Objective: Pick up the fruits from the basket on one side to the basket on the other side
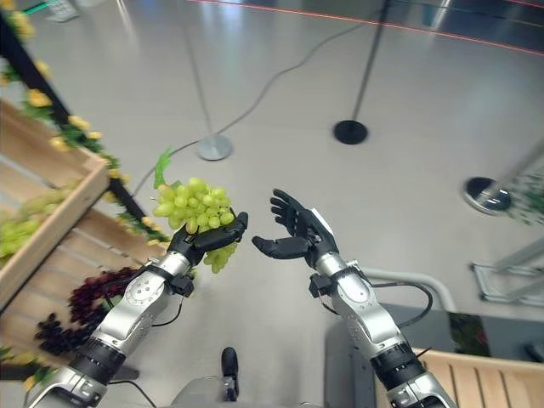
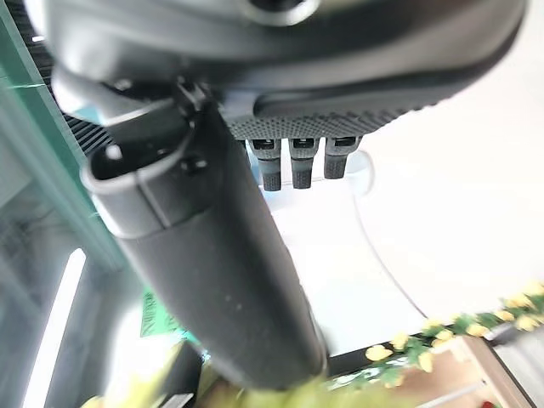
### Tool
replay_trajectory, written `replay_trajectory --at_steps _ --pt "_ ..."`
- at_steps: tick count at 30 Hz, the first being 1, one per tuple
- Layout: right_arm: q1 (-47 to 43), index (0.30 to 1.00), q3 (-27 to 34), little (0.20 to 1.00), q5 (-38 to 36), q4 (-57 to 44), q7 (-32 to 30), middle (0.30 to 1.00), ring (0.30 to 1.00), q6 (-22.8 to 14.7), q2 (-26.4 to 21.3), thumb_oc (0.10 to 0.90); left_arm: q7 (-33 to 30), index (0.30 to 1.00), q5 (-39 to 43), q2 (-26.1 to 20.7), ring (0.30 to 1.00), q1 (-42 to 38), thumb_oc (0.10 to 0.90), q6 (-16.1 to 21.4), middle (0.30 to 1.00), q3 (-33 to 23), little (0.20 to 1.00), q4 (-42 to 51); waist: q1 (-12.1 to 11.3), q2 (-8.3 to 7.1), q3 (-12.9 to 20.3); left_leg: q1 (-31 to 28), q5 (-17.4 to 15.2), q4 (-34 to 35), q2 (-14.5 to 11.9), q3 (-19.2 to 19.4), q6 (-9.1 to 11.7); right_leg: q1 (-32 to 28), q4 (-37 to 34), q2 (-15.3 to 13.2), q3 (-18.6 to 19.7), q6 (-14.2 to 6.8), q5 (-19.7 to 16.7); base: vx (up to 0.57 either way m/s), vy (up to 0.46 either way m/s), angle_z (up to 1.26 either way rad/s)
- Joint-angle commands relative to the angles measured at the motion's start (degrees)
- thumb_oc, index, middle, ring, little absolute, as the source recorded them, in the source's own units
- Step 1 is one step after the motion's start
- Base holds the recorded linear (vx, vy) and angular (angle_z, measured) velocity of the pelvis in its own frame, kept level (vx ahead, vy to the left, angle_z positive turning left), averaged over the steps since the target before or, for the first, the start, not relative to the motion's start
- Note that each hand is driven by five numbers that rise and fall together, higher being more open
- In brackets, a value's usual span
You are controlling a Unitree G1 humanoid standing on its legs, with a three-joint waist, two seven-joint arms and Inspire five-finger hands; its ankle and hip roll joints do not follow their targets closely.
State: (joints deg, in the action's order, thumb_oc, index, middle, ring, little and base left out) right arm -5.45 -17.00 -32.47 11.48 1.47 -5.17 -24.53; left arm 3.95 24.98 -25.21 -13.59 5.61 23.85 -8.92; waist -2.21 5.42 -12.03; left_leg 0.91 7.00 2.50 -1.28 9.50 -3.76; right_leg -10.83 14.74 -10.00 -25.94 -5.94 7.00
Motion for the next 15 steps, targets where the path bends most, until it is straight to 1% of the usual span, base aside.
replay_trajectory --at_steps 1,2,3,4,5,6,7,8,9,10,11,12,13,14,15 --pt "3.0 0.9 2.6 0.9 -0.7 -5.1 1.6 0.9 0.9 -8.2 4.2 0.8 0.7 0.3 1.5 -4.0 0.3 -5.6 0.4 5.7 0.3 -5.3 0.3 8.3 -0.3 -3.05 2.4 -4.9 -3.1 0.5 -0.1 -4.0 3.0 12.8 16.8 -5.0 9.5 -3.7 -11.4 0.06 -0.002 0.76" --pt "3.8 0.9 2.5 0.9 -0.8 -4.8 2.1 0.9 0.9 -7.6 4.7 0.8 0.9 0.3 1.1 -4.0 0.3 -4.8 0.4 5.9 0.3 -5.8 0.3 8.6 0.2 -3.08 2.0 -5.6 -3.0 1.0 0.1 -5.0 3.0 13.2 16.0 -3.9 11.5 -3.1 -10.9 0.12 -0.113 1.03" --pt "4.8 0.9 2.4 0.9 -1.3 -4.3 2.3 0.9 0.9 -6.9 5.0 0.8 1.7 0.3 1.3 -4.5 0.3 -3.9 0.4 6.6 0.3 -6.1 0.3 8.6 1.4 -3.15 1.9 -5.9 -3.0 1.5 0.0 -7.3 3.1 13.2 10.6 -0.3 15.0 -2.4 -9.8 0.18 -0.275 1.12" --pt "5.8 0.9 2.8 0.9 -1.5 -3.3 2.4 0.9 0.9 -7.6 4.7 0.8 3.4 0.3 2.0 -5.2 0.3 -4.0 0.4 7.8 0.3 -5.8 0.3 8.0 2.8 -3.86 1.9 -6.2 -3.4 1.6 -0.1 -9.2 3.4 11.9 1.8 1.4 18.4 -1.5 -8.9 0.21 -0.352 1.13" --pt "5.8 0.9 2.7 0.9 -2.4 -2.4 3.2 0.9 0.9 -7.8 4.1 0.8 3.4 0.3 2.3 -5.6 0.3 -4.7 0.4 8.3 0.3 -5.2 0.3 7.6 3.6 -4.21 2.1 -6.3 -3.9 1.6 -0.3 -10.0 3.5 11.5 -3.0 1.4 20.4 -1.4 -8.9 0.21 -0.353 1.37" --pt "5.1 0.9 2.4 0.9 -3.2 -1.4 3.5 0.9 0.9 -8.4 3.5 0.8 3.3 0.3 2.6 -5.8 0.3 -5.9 0.4 8.5 0.3 -4.5 0.3 7.1 4.4 -4.63 2.1 -6.7 -4.8 1.6 -0.5 -10.9 3.7 11.1 -7.7 1.6 22.6 -1.8 -9.5 0.18 -0.279 1.58" --pt "4.4 0.9 2.2 0.9 -4.0 -0.5 4.1 0.9 0.9 -8.6 3.1 0.8 2.7 0.3 2.4 -5.9 0.3 -6.9 0.4 8.7 0.3 -4.0 0.3 6.6 5.0 -4.9 1.9 -7.1 -5.6 1.8 -0.5 -11.6 3.9 10.8 -10.9 1.9 24.3 -2.2 -10.2 0.23 -0.351 1.71" --pt "3.7 0.9 2.3 0.9 -5.2 0.7 3.7 0.9 0.9 -7.8 3.0 0.8 3.1 0.3 3.1 -5.6 0.3 -8.2 0.4 9.2 0.3 -2.4 0.3 5.6 5.7 -5.35 2.3 -6.5 -6.2 1.3 -0.8 -13.9 4.4 10.1 -11.6 4.3 28.5 -1.7 -8.6 0.18 -0.287 1.3" --pt "3.5 0.9 2.3 0.9 -5.4 0.8 3.6 0.9 0.9 -7.6 3.1 0.8 2.8 0.3 2.8 -5.4 0.3 -8.1 0.4 9.3 0.3 -2.2 0.3 5.6 5.6 -5.53 2.4 -6.5 -6.2 1.2 -0.9 -13.8 4.5 9.9 -11.9 4.2 28.1 -1.8 -8.7 0.17 -0.322 1.4" --pt "2.6 0.9 1.9 0.9 -6.6 1.2 3.7 0.9 0.9 -6.6 3.4 0.8 1.7 0.3 1.3 -4.4 0.3 -7.3 0.4 9.7 0.3 -2.0 0.3 6.1 4.9 -6.1 2.6 -6.8 -6.2 1.2 -1.4 -12.8 4.9 9.0 -13.1 3.7 25.9 -2.0 -9.3 0.07 -0.205 1.47" --pt "2.3 0.9 1.6 0.9 -6.9 1.5 3.9 0.9 0.9 -6.3 3.4 0.8 1.4 0.3 0.9 -3.9 0.3 -7.0 0.4 9.6 0.3 -2.0 0.3 6.6 4.4 -6.21 2.7 -6.8 -6.1 1.3 -1.9 -12.6 5.3 8.3 -13.6 3.5 24.8 -1.9 -9.1 0.12 -0.297 1.53" --pt "1.9 0.9 1.1 0.9 -6.3 2.2 2.9 0.9 0.9 -7.0 3.2 0.8 2.2 0.3 1.9 -3.4 0.3 -7.0 0.4 10.1 0.3 -2.1 0.3 7.2 3.8 -6.93 3.2 -5.4 -6.4 -1.6 -2.3 -11.9 6.4 7.0 -15.4 4.0 24.6 -1.1 -9.5 0.1 -0.218 1.03" --pt "2.4 0.9 1.6 0.9 -6.6 2.0 2.1 0.9 0.9 -7.1 3.1 0.8 3.1 0.3 2.5 -3.4 0.3 -7.1 0.4 10.4 0.3 -2.4 0.3 7.4 3.8 -7.39 3.4 -4.2 -6.7 -4.1 -2.5 -10.5 6.7 6.5 -16.1 3.7 23.7 -0.9 -9.8 0.09 -0.191 0.62" --pt "3.2 0.9 2.7 0.9 -5.9 0.8 0.8 0.9 0.9 -7.0 2.7 0.8 4.3 0.3 2.3 -3.2 0.3 -7.0 0.4 10.6 0.3 -2.8 0.3 8.2 3.8 -7.83 3.5 -2.1 -5.9 -7.1 -3.3 -9.1 7.4 5.8 -17.2 3.2 21.9 -0.8 -10.4 0.02 -0.065 0.53" --pt "3.3 0.9 2.9 0.9 -5.8 0.4 0.6 0.9 0.9 -7.1 2.5 0.8 4.5 0.3 2.3 -3.2 0.3 -6.9 0.4 10.6 0.3 -3.0 0.3 8.8 3.8 -7.83 3.5 -2.0 -5.8 -6.7 -3.9 -8.5 7.6 5.6 -17.9 3.0 20.7 -0.9 -10.6 0.0 -0.025 0.58"
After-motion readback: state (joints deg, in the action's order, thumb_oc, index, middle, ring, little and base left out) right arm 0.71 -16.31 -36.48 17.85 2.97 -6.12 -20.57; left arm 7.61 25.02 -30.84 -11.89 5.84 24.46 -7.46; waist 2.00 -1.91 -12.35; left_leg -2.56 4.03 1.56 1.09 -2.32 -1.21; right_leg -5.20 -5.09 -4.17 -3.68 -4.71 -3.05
